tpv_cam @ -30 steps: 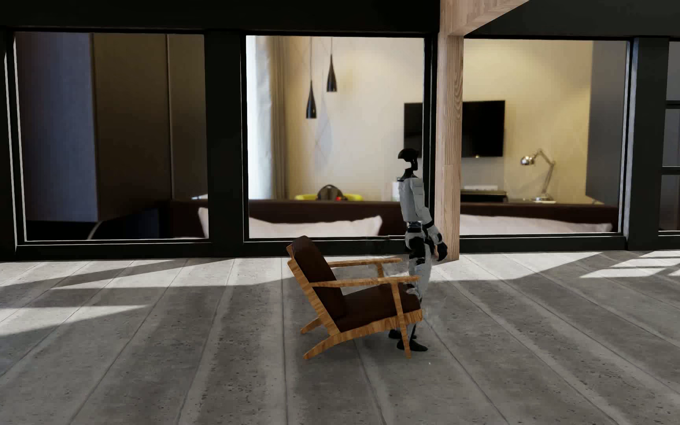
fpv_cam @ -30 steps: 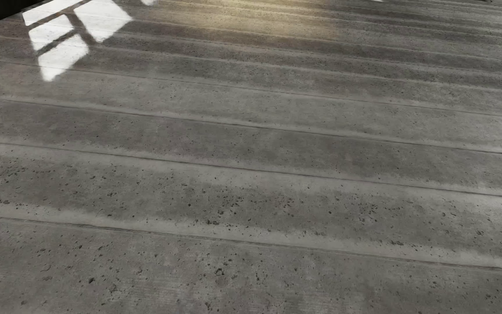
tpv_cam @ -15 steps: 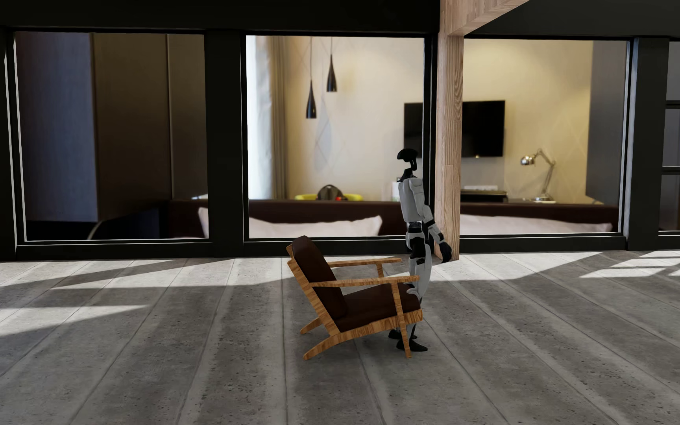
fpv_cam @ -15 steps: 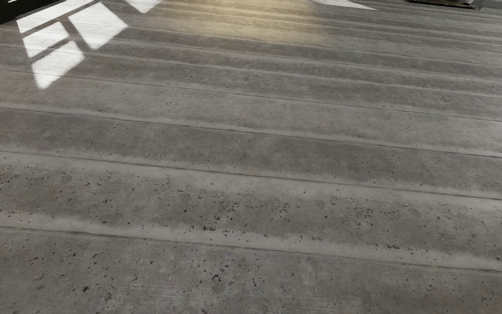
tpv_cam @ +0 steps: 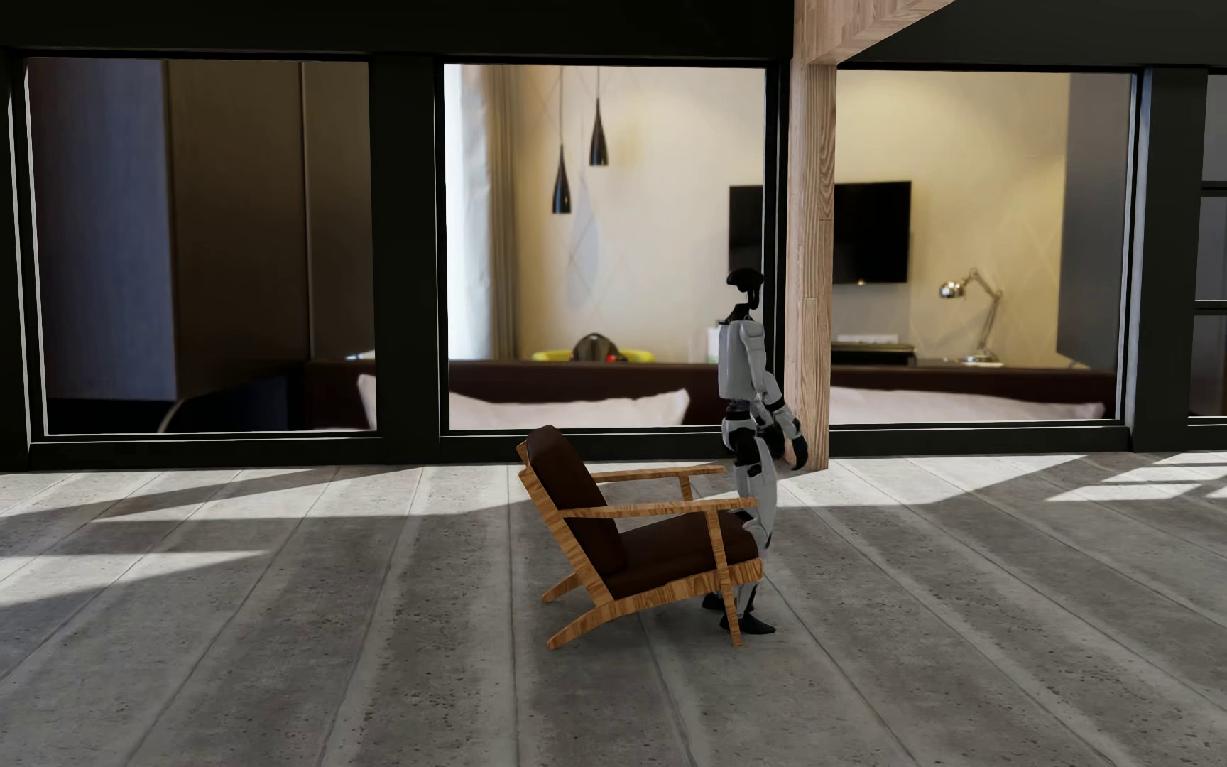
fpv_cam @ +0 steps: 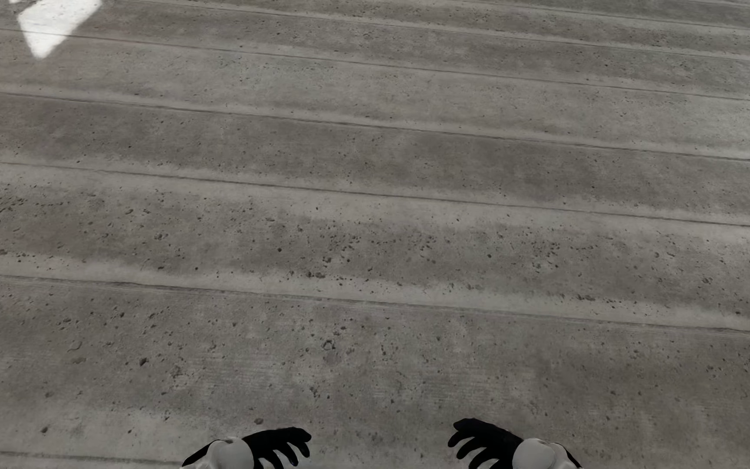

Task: Perch on the chair

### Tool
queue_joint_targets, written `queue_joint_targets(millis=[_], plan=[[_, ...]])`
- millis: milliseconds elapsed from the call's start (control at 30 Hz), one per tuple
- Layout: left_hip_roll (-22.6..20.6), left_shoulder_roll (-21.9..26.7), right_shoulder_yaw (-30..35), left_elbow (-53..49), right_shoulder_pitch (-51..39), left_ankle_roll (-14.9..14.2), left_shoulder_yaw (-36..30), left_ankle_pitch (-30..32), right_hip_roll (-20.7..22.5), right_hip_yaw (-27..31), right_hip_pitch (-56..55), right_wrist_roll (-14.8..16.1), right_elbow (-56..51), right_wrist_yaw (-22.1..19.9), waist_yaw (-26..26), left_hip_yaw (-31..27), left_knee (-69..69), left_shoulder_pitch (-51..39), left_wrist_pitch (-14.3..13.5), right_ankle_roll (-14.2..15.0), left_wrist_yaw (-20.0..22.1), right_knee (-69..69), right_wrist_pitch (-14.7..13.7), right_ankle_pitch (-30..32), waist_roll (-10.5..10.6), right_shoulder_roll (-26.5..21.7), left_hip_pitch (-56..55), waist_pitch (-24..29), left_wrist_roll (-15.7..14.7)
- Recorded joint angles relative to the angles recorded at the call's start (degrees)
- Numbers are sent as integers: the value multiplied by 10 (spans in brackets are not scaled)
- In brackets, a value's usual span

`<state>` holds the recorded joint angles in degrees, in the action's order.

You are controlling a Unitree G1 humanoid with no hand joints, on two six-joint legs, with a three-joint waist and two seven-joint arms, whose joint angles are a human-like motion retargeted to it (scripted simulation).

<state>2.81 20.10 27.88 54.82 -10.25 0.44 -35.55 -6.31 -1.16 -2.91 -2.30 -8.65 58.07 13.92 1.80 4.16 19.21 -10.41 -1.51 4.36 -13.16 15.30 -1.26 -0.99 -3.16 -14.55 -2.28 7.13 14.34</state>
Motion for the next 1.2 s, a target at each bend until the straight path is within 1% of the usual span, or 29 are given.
queue_joint_targets(millis=[67, 100, 133, 167, 200, 233, 267, 300, 333, 367, 400, 433, 467, 500, 533, 567, 633, 700, 767, 800, 867, 933, 967, 1000, 1067, 1133, 1200], plan=[[2, 11, 30, -29, -44, -8, -31, -3, -12, 5, -63, -4, -26, -1, -1, -7, 44, -41, -8, 10, -8, 64, -6, -8, -2, -13, -49, 40, 9], [6, 16, 40, -45, -63, -14, -51, -6, -16, 4, -89, -1, -40, -6, -1, -10, 72, -62, -10, 14, -10, 86, -7, -11, 1, -22, -79, 61, 13], [11, 22, 54, -61, -82, -19, -75, -11, -17, 6, -113, 2, -54, -17, -1, -13, 96, -85, -18, 16, -5, 103, -11, -12, 3, -29, -105, 85, 19], [13, 25, 67, -71, -102, -18, -107, -23, -22, 6, -137, 1, -63, -39, -1, -14, 115, -109, -14, 23, 10, 123, -9, -13, 2, -34, -128, 109, 25], [19, 34, 80, -73, -123, -17, -101, -56, -19, 14, -168, -4, -66, -36, -1, -30, 143, -146, -61, 24, -17, 148, -55, -20, 8, -39, -154, 139, 23], [25, 37, 95, -80, -141, -16, -125, -69, -22, 15, -194, -6, -77, -42, 0, -33, 167, -171, -68, 30, -11, 169, -62, -21, 9, -47, -178, 162, 32], [33, 39, 113, -83, -164, -23, -154, -79, -28, 17, -225, -9, -88, -45, 0, -32, 192, -197, -70, 38, -4, 194, -66, -24, 9, -55, -205, 183, 38], [42, 40, 131, -86, -186, -36, -179, -83, -34, 20, -257, -17, -105, -42, -2, -33, 219, -224, -76, 47, 1, 224, -74, -30, 11, -67, -233, 205, 49], [51, 41, 147, -89, -210, -53, -203, -73, -40, 22, -290, -24, -128, -32, -4, -34, 250, -251, -83, 53, 10, 258, -83, -37, 14, -82, -266, 228, 59], [59, 43, 166, -91, -232, -68, -227, -63, -45, 26, -326, -31, -156, -29, -5, -39, 284, -278, -84, 60, 23, 295, -91, -46, 18, -99, -302, 249, 64], [69, 49, 180, -97, -256, -80, -248, -67, -50, 29, -360, -34, -189, -29, -7, -42, 322, -306, -87, 68, 39, 332, -101, -55, 21, -119, -336, 271, 69], [76, 60, 189, -117, -271, -90, -271, -77, -58, 34, -396, -37, -228, -40, -8, -47, 360, -331, -100, 78, 55, 372, -119, -65, 23, -143, -369, 289, 78], [83, 75, 196, -143, -288, -100, -293, -87, -65, 40, -433, -34, -270, -57, -8, -53, 398, -359, -111, 88, 71, 412, -135, -75, 24, -168, -404, 306, 82], [87, 94, 205, -169, -308, -105, -315, -100, -70, 46, -470, -27, -310, -76, -10, -64, 434, -388, -117, 95, 98, 452, -147, -85, 23, -192, -435, 325, 78], [91, 117, 216, -202, -330, -109, -334, -112, -73, 52, -507, -16, -346, -101, -11, -71, 474, -417, -120, 101, 142, 490, -156, -95, 22, -216, -469, 342, 71], [94, 142, 225, -240, -349, -112, -350, -124, -76, 60, -545, -3, -383, -128, -12, -81, 513, -444, -126, 108, 174, 527, -165, -103, 22, -240, -506, 356, 63], [100, 203, 241, -332, -382, -116, -389, -149, -78, 73, -614, 32, -458, -183, -12, -102, 593, -497, -134, 123, 246, 601, -180, -121, 22, -290, -574, 381, 31], [103, 265, 243, -422, -401, -120, -431, -170, -87, 85, -680, 67, -539, -234, -12, -119, 675, -548, -135, 138, 312, 680, -190, -137, 24, -348, -639, 399, 3], [104, 314, 235, -490, -409, -125, -452, -193, -99, 99, -736, 94, -604, -274, -11, -135, 752, -584, -142, 150, 362, 758, -204, -154, 27, -399, -691, 415, -16], [105, 336, 232, -519, -415, -127, -457, -201, -102, 105, -760, 103, -632, -290, -11, -143, 786, -596, -145, 154, 385, 791, -210, -158, 27, -418, -715, 423, -24], [106, 370, 220, -561, -415, -129, -459, -216, -102, 115, -798, 117, -679, -312, -11, -155, 847, -611, -149, 156, 412, 849, -220, -165, 28, -447, -752, 433, -34], [109, 394, 204, -588, -407, -132, -457, -224, -102, 122, -819, 122, -705, -322, -12, -165, 894, -615, -148, 152, 423, 896, -221, -169, 28, -458, -774, 439, -39], [108, 400, 191, -593, -397, -134, -448, -225, -104, 125, -824, 123, -711, -320, -13, -169, 912, -608, -146, 149, 423, 915, -220, -169, 28, -461, -779, 439, -40], [108, 402, 180, -593, -387, -132, -431, -223, -103, 125, -822, 121, -710, -315, -13, -171, 927, -592, -142, 146, 419, 930, -216, -169, 29, -457, -780, 438, -40], [108, 393, 160, -577, -366, -130, -386, -216, -100, 125, -811, 110, -697, -292, -14, -176, 949, -549, -133, 137, 395, 954, -207, -166, 30, -440, -775, 431, -30], [108, 372, 145, -552, -349, -130, -334, -208, -97, 125, -796, 94, -670, -260, -16, -180, 967, -502, -126, 127, 363, 974, -192, -160, 28, -415, -760, 421, -21], [109, 336, 128, -509, -319, -128, -269, -197, -99, 124, -763, 78, -630, -227, -15, -177, 973, -441, -121, 121, 326, 982, -182, -150, 28, -390, -728, 410, -10]])
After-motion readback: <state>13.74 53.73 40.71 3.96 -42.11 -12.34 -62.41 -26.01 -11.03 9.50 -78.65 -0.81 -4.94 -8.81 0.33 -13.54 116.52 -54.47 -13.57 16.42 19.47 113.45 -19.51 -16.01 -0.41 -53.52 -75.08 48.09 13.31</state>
